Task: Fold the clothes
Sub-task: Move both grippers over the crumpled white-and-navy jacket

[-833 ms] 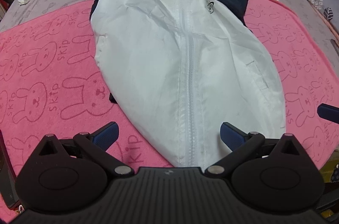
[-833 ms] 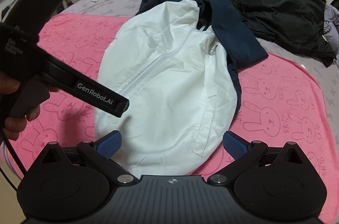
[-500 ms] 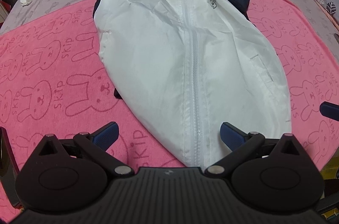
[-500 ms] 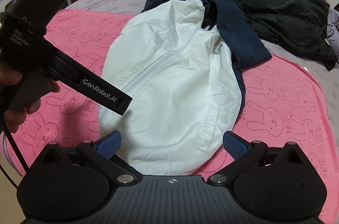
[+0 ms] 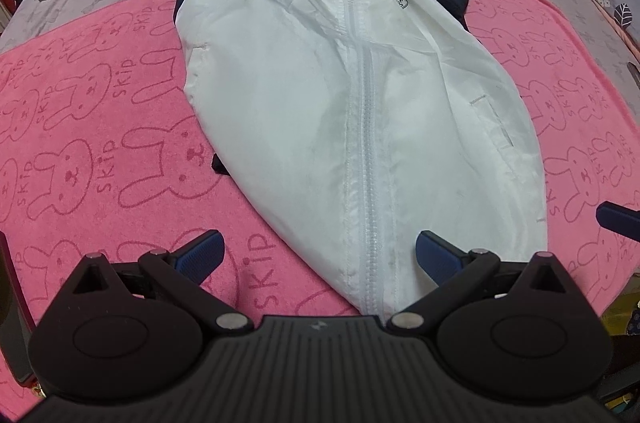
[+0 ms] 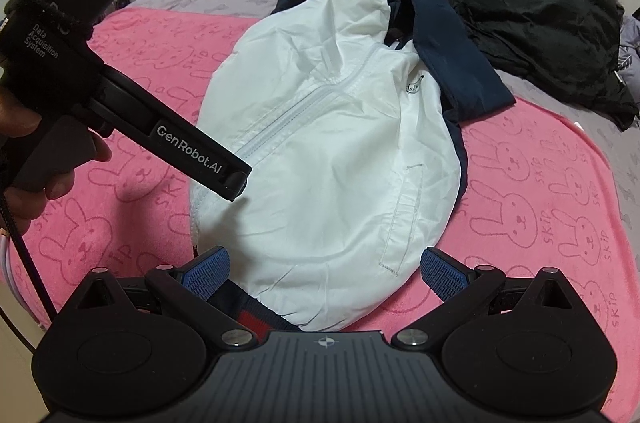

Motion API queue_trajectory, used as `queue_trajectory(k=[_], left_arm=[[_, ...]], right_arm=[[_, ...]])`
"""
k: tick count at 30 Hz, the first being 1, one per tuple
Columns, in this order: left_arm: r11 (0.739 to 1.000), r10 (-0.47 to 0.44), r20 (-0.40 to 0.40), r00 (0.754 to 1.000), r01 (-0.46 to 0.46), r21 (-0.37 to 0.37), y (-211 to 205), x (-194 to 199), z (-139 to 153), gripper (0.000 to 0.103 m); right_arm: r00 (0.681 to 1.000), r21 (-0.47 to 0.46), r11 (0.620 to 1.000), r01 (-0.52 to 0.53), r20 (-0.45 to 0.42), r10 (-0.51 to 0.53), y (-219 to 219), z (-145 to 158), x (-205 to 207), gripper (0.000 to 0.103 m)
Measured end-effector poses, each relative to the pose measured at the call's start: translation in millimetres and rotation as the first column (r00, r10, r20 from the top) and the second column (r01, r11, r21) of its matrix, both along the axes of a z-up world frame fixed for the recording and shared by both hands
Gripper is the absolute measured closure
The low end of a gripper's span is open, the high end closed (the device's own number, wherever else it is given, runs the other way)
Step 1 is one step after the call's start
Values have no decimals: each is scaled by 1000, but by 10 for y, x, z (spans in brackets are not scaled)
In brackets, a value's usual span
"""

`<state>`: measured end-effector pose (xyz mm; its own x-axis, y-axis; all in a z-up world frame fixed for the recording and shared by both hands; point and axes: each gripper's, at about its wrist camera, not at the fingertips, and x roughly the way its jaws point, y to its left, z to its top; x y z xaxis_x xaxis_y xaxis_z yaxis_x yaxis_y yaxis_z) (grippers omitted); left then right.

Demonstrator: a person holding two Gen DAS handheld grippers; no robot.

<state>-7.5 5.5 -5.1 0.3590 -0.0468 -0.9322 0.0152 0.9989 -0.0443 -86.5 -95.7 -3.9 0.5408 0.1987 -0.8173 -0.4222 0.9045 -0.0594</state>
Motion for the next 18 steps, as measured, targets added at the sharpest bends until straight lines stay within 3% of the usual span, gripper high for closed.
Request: queue_trajectory(k=[4, 8, 12, 14, 15, 18], left_arm=[[1000, 0, -7, 1000, 0, -2, 19, -13, -16, 0], [1000, 12, -4, 1000, -12, 16, 61, -38, -14, 0], [999, 9, 22, 1000, -10, 53, 187, -141, 59, 0], [997, -4, 34, 999, 1, 78, 255, -207, 99, 0], [996, -16, 40, 999, 13, 90, 280, -241, 120, 0], [993, -61, 63, 996, 55, 102, 315, -327, 153, 0]], right_arm=[[999, -23, 999, -34, -2, 33, 37, -38, -37, 0], [998, -85, 995, -60, -39, 57, 101, -293, -87, 0], [997, -201, 977, -72, 23, 79, 231, -608, -58, 0], [996, -208, 976, -64, 54, 76, 264, -614, 5, 8], [996, -201, 979, -43, 70, 59, 251, -562, 40, 20], [991, -180, 982, 50, 130, -27, 131, -358, 143, 23]])
